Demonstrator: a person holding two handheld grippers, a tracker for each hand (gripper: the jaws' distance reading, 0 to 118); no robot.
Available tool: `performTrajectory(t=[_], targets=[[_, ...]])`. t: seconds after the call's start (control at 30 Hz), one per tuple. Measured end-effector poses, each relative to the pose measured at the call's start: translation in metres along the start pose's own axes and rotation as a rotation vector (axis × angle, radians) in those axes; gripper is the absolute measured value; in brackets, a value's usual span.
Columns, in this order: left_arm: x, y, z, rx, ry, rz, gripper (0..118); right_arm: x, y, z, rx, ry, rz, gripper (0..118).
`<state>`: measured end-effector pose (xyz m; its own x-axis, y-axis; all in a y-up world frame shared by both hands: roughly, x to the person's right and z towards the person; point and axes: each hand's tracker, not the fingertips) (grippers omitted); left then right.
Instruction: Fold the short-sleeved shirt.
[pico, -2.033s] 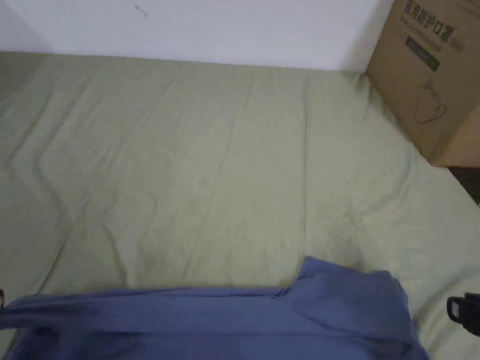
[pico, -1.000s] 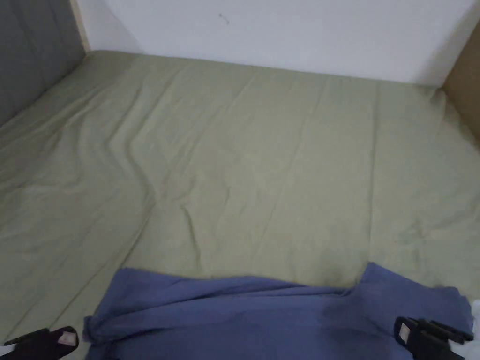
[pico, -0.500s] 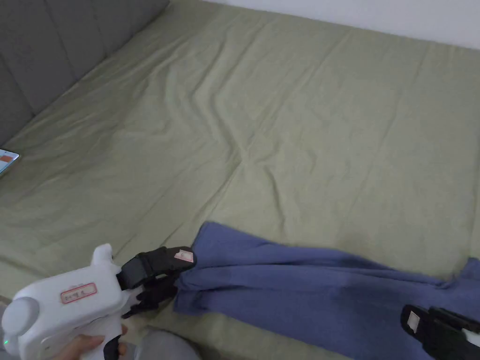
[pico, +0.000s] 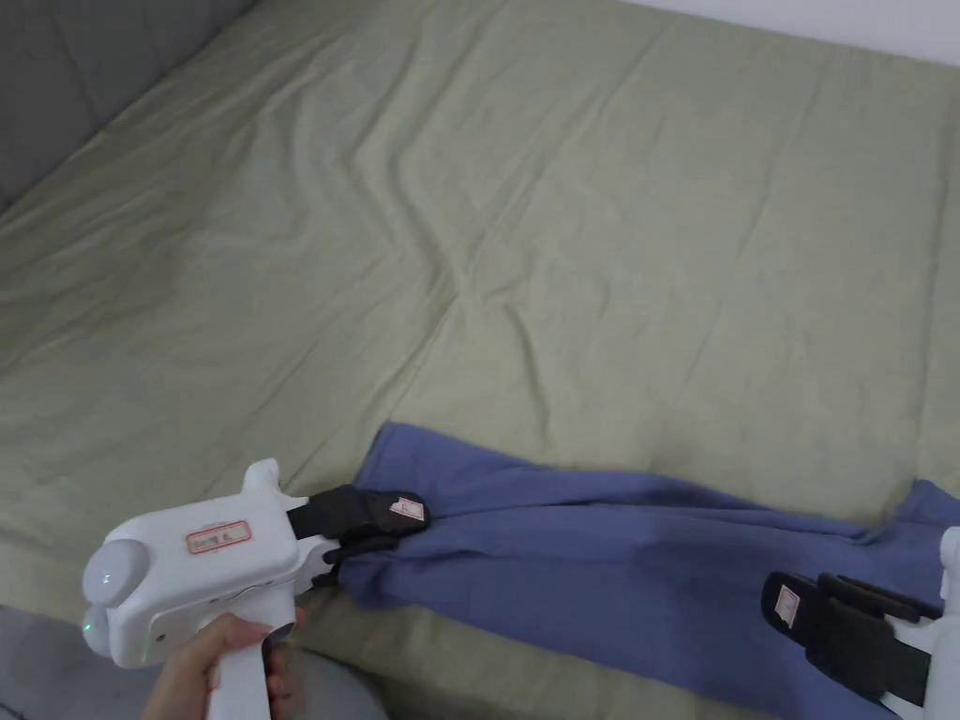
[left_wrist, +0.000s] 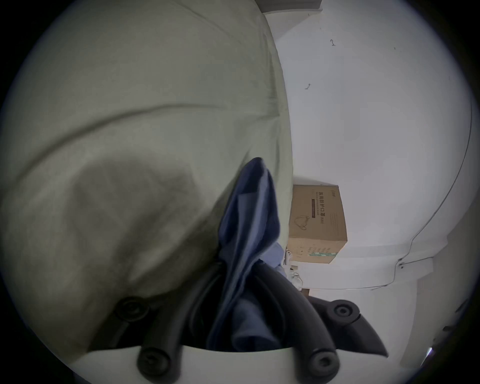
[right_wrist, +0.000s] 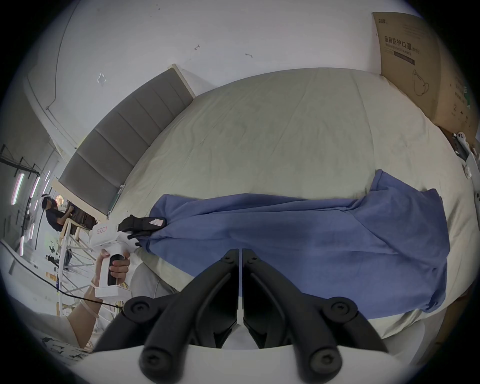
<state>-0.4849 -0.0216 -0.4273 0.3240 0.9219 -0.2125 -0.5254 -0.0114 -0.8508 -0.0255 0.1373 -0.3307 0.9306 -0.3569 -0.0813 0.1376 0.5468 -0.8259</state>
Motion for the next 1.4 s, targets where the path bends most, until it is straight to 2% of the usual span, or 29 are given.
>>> performTrajectory(t=[0.03,0.13,0.2,0.3,0.43,0.53,0.63,0.7,0.73,0.77,0.8,0.83,0.93,1.07,1.13,1.17,1.2,1.23,1.3,1.33,1.4], targets=[[0.007,0.0,0.002,0.013,0.026,-0.008,14,0.002,-0.001,0.003,0.005,-0.006,-0.009,4],[0.042,-0.008,0.005,0.033,0.147,-0.147,13,0.013,-0.006,0.015,0.029,-0.012,-0.056,4],[0.077,-0.021,0.002,0.033,0.167,-0.251,13,0.024,-0.011,0.024,0.048,-0.021,-0.095,4],[0.14,-0.041,-0.012,-0.002,0.209,-0.479,13,0.042,-0.021,0.04,0.068,-0.048,-0.154,4],[0.22,-0.087,-0.059,-0.119,0.224,-0.746,13,0.072,-0.039,0.06,0.107,-0.089,-0.242,4],[0.244,-0.125,-0.113,-0.267,0.231,-0.921,13,0.096,-0.054,0.076,0.141,-0.111,-0.328,4],[0.246,-0.162,-0.179,-0.431,0.28,-0.984,14,0.118,-0.072,0.094,0.174,-0.126,-0.397,4],[0.24,-0.18,-0.212,-0.466,0.293,-0.948,15,0.128,-0.082,0.104,0.186,-0.156,-0.413,4],[0.236,-0.184,-0.226,-0.475,0.302,-0.944,23,0.133,-0.086,0.109,0.187,-0.175,-0.415,4],[0.234,-0.19,-0.237,-0.481,0.33,-0.938,67,0.138,-0.088,0.113,0.189,-0.2,-0.417,4],[0.234,-0.193,-0.244,-0.493,0.355,-0.942,96,0.143,-0.091,0.117,0.193,-0.228,-0.422,4],[0.235,-0.195,-0.248,-0.503,0.355,-0.939,103,0.147,-0.092,0.122,0.197,-0.241,-0.424,4],[0.249,-0.189,-0.232,-0.459,0.285,-0.926,102,0.159,-0.097,0.132,0.226,-0.244,-0.459,4],[0.264,-0.168,-0.202,-0.393,0.279,-0.89,102,0.167,-0.101,0.134,0.247,-0.251,-0.479,4],[0.263,-0.157,-0.191,-0.355,0.277,-0.881,96,0.169,-0.102,0.134,0.256,-0.258,-0.488,4],[0.259,-0.154,-0.188,-0.344,0.298,-0.886,82,0.171,-0.102,0.133,0.262,-0.253,-0.493,4],[0.253,-0.152,-0.187,-0.335,0.361,-0.906,82,0.171,-0.102,0.134,0.27,-0.244,-0.5,4],[0.246,-0.151,-0.187,-0.325,0.409,-0.914,75,0.17,-0.102,0.134,0.275,-0.238,-0.504,4],[0.228,-0.153,-0.196,-0.332,0.507,-0.896,23,0.17,-0.103,0.135,0.28,-0.221,-0.493,4],[0.218,-0.154,-0.199,-0.369,0.511,-0.873,14,0.168,-0.103,0.135,0.28,-0.224,-0.486,4],[0.203,-0.162,-0.209,-0.464,0.445,-0.829,14,0.165,-0.103,0.134,0.277,-0.225,-0.466,4]])
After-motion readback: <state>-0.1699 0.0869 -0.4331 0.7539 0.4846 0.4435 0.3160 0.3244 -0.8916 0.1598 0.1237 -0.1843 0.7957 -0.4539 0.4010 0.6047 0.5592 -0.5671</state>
